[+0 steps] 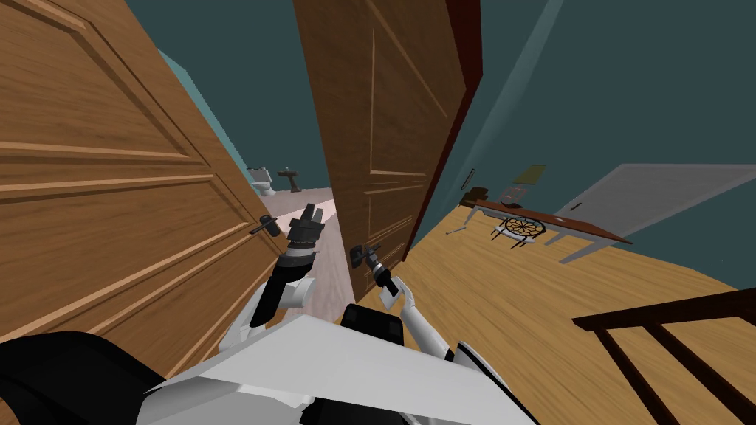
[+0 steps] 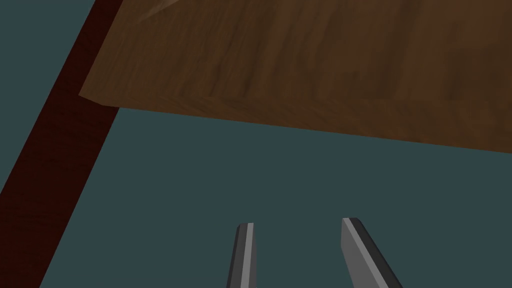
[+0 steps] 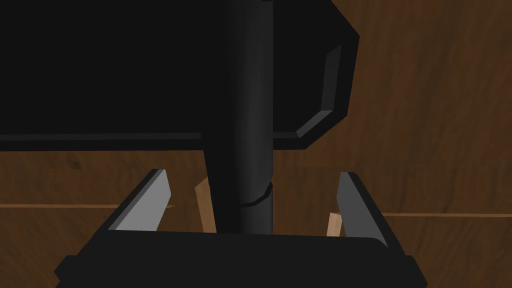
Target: Push the door open
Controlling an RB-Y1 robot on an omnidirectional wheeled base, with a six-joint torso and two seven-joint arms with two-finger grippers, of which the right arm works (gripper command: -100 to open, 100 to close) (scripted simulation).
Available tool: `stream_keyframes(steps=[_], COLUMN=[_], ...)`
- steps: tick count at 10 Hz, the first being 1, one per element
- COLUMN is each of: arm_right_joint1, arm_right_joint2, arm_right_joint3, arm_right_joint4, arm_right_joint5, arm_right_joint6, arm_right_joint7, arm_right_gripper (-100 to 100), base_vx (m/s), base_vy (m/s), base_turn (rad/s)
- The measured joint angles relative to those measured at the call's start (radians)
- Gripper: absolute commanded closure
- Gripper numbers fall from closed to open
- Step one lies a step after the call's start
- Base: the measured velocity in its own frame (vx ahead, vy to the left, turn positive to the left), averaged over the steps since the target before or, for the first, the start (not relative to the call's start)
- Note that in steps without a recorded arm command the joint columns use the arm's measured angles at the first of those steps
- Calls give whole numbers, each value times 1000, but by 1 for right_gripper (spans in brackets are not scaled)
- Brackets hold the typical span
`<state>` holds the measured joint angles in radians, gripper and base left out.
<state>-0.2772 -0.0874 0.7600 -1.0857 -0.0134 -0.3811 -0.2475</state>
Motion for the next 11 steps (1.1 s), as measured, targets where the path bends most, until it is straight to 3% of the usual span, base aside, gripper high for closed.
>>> stream_keyframes(steps=[5, 9, 11], arm_right_joint1=[-4, -4, 7], arm_right_joint2=[2, -9, -8], arm_right_joint3=[-1, -29, -53], arm_right_joint4=[-2, 21, 8], arm_right_joint5=[0, -1, 1], arm_right_joint6=[2, 4, 21], arm_right_joint7=[0, 8, 23], arm_right_gripper=[100, 100, 100], base_vx=[-5, 50, 85], base_vy=[-7, 159, 175], base_turn=[6, -43, -26])
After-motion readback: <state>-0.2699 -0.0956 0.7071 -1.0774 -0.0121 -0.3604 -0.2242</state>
